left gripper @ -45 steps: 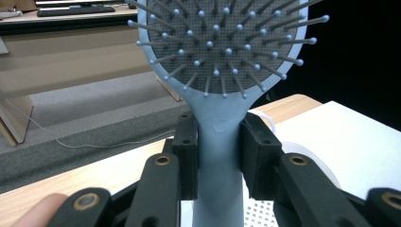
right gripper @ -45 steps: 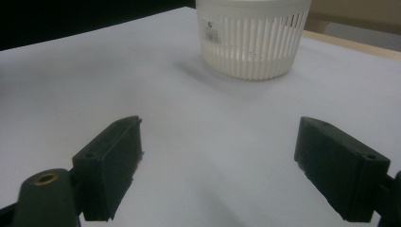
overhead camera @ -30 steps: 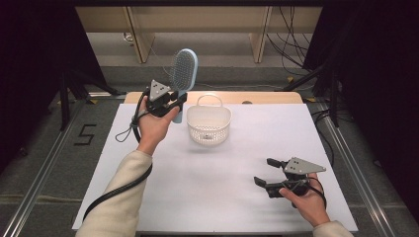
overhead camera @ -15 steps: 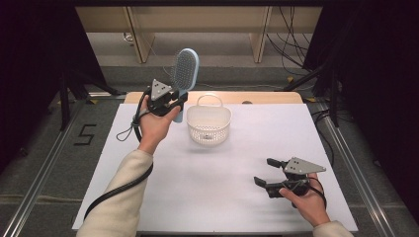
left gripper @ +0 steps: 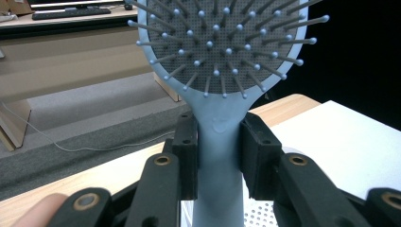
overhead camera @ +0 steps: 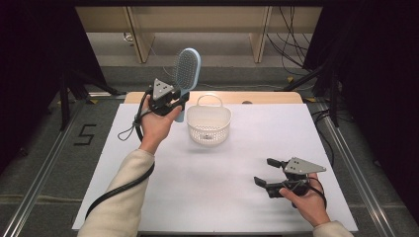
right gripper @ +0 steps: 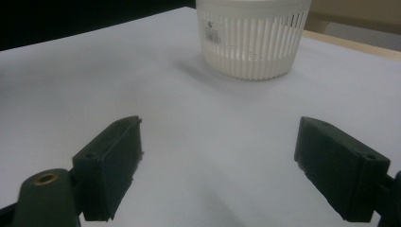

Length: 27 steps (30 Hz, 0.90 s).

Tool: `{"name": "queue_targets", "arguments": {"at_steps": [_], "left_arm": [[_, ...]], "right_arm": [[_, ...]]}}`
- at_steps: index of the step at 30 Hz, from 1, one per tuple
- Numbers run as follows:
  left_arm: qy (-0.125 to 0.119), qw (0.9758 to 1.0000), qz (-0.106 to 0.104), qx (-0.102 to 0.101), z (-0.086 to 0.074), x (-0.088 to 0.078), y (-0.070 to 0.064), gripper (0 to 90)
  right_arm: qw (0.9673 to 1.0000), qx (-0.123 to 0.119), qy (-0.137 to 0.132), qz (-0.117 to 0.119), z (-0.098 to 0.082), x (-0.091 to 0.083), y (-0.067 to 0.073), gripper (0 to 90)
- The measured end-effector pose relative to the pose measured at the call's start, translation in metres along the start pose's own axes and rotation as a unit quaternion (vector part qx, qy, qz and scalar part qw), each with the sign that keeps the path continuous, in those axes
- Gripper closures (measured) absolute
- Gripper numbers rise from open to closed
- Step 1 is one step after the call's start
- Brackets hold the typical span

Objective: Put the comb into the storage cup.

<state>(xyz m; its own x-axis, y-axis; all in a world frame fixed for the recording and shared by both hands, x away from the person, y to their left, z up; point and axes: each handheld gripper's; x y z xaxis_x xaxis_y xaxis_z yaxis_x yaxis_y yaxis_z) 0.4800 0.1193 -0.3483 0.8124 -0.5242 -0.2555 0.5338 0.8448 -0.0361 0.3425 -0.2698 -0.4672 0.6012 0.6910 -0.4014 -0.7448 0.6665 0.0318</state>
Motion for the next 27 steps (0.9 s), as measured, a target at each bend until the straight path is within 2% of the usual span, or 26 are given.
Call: {"name": "queue_targets", "arguments": {"at_steps": [27], "left_arm": [[-0.002, 1.0, -0.004, 0.001, 0.003, 0.0037, -0.0039, 69.9]], "right_arm": [[1.0, 0.001, 0.0, 0.0, 0.0, -0.0003, 0.0001, 16.4]]}}
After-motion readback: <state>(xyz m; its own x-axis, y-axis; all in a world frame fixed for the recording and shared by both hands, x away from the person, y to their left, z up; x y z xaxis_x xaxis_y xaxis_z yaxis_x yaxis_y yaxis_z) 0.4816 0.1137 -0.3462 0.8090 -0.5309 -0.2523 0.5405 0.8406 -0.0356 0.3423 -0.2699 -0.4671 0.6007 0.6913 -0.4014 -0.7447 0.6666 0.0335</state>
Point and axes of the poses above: each handheld gripper's, and its own axes: x roughly forward along the jaws, z roughly out of its top, y roughly to its left, and after that the axes turned 3 degrees about -z, right-handed
